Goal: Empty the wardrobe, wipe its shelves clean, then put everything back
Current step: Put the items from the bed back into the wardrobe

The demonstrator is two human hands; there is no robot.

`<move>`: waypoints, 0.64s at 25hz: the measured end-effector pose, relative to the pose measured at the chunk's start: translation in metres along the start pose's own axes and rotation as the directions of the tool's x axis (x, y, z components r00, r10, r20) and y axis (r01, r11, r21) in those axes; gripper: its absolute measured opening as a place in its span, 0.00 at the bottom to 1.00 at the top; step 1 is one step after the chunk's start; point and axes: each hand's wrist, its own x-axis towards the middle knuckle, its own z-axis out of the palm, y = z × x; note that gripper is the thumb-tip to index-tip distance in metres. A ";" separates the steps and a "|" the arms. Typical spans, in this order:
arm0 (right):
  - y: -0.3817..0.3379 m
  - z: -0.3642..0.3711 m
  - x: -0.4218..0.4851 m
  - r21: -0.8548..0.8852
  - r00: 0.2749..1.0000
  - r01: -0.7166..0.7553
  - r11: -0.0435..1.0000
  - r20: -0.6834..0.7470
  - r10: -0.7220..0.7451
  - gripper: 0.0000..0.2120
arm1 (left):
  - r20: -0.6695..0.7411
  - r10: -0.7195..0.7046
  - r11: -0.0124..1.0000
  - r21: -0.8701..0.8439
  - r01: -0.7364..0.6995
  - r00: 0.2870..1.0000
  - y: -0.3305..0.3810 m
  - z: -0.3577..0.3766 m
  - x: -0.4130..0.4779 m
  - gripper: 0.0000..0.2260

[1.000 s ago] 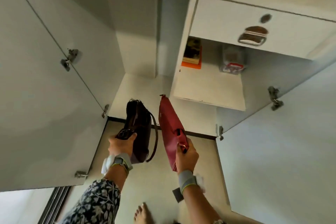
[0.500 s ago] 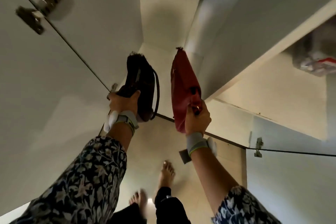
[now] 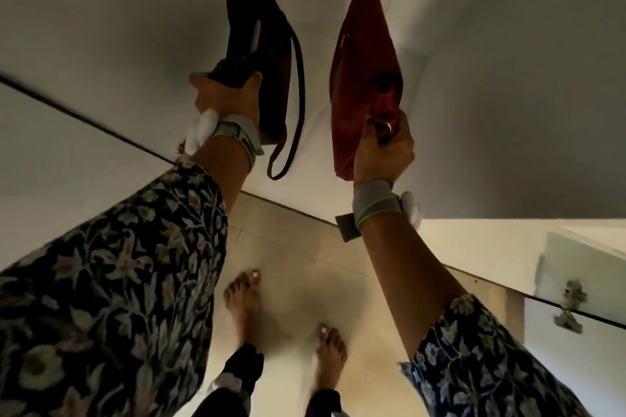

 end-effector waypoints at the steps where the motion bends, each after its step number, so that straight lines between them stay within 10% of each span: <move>1: 0.009 0.017 0.009 0.017 1.000 0.003 1.000 -0.005 -0.002 0.17 | 0.003 0.032 0.999 -0.033 -0.032 0.999 0.000 0.012 0.018 0.32; 16: 0.140 0.196 0.056 0.238 0.984 0.180 0.954 -0.047 -0.174 0.19 | -0.119 0.270 0.962 0.011 -0.271 0.955 -0.088 0.124 0.153 0.29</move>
